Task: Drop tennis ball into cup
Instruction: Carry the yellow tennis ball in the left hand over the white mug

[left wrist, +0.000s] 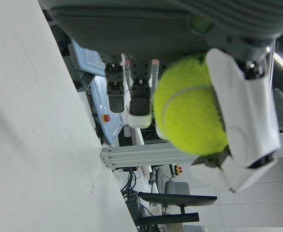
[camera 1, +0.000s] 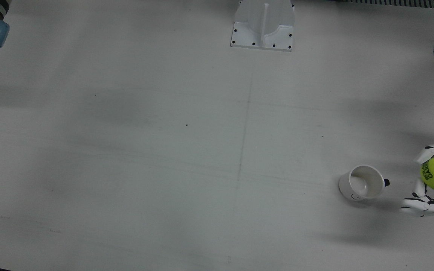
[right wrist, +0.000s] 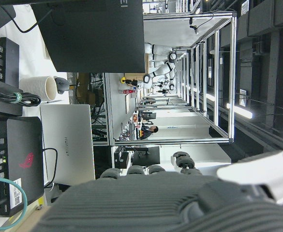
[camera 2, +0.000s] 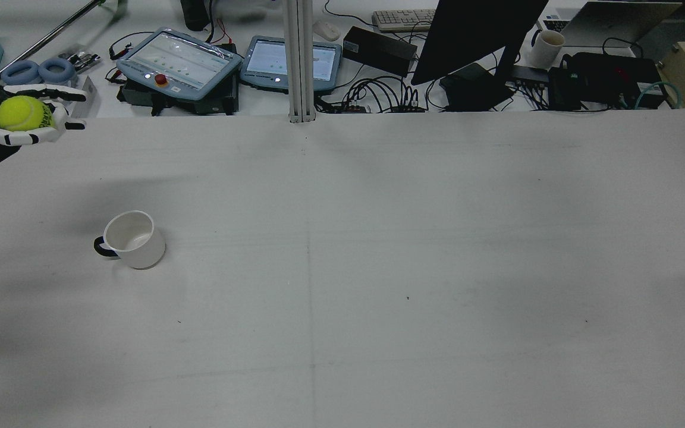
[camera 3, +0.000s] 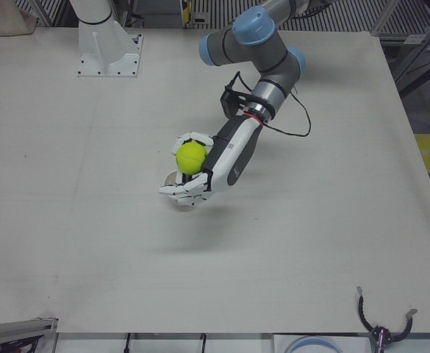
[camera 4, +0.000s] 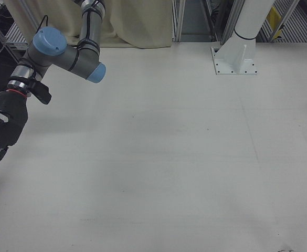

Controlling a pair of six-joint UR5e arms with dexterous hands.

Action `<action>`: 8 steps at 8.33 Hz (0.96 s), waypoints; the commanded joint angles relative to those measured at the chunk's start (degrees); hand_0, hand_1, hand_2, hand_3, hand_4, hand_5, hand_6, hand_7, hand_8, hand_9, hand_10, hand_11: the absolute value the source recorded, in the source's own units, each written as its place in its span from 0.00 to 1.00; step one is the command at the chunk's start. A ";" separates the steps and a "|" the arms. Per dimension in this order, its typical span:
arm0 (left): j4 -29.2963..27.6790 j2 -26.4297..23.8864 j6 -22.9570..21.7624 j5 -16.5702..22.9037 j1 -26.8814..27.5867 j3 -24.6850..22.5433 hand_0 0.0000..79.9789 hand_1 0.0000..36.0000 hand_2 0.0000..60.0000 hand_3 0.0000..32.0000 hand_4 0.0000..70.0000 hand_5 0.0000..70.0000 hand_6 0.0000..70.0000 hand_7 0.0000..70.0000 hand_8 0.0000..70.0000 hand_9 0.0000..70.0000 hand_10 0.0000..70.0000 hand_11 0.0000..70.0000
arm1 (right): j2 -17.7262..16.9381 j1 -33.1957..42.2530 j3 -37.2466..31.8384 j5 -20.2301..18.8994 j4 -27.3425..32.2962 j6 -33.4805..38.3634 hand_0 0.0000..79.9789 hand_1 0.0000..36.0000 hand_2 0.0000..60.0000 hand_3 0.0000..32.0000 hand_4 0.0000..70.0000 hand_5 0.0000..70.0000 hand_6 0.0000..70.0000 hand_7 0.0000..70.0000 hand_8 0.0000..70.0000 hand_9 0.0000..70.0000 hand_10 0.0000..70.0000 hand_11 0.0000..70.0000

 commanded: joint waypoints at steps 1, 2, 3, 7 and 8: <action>-1.25 0.28 0.71 -2.62 4.26 0.90 0.59 0.49 0.78 0.00 0.48 0.22 0.90 1.00 0.66 0.94 0.24 0.35 | 0.00 0.00 -0.01 0.00 0.01 -0.03 0.00 0.00 0.00 0.00 0.00 0.00 0.00 0.00 0.00 0.00 0.00 0.00; -1.51 0.36 1.49 -2.63 4.52 0.90 0.59 0.49 0.78 0.00 0.47 0.21 0.92 1.00 0.66 0.94 0.23 0.35 | 0.00 0.00 -0.01 0.00 0.01 0.06 0.00 0.00 0.00 0.00 0.00 0.00 0.00 0.00 0.00 0.00 0.00 0.00; -2.12 0.89 2.02 -2.63 4.61 0.90 0.58 0.48 0.78 0.00 0.47 0.20 0.91 1.00 0.64 0.92 0.22 0.33 | 0.00 0.00 -0.01 0.00 0.01 0.06 0.00 0.00 0.00 0.00 0.00 0.00 0.00 0.00 0.00 0.00 0.00 0.00; -2.83 1.16 2.46 -2.54 4.70 0.90 0.62 0.69 0.44 0.00 0.06 0.03 0.01 0.30 0.00 0.04 0.00 0.00 | 0.00 0.00 -0.01 0.00 0.01 -0.03 0.00 0.00 0.00 0.00 0.00 0.00 0.00 0.00 0.00 0.00 0.00 0.00; -2.92 1.16 2.55 -2.54 4.70 0.90 0.62 0.71 0.45 0.00 0.00 0.04 0.02 0.23 0.00 0.03 0.00 0.00 | 0.00 0.00 -0.01 0.00 0.01 -0.03 0.00 0.00 0.00 0.00 0.00 0.00 0.00 0.00 0.00 0.00 0.00 0.00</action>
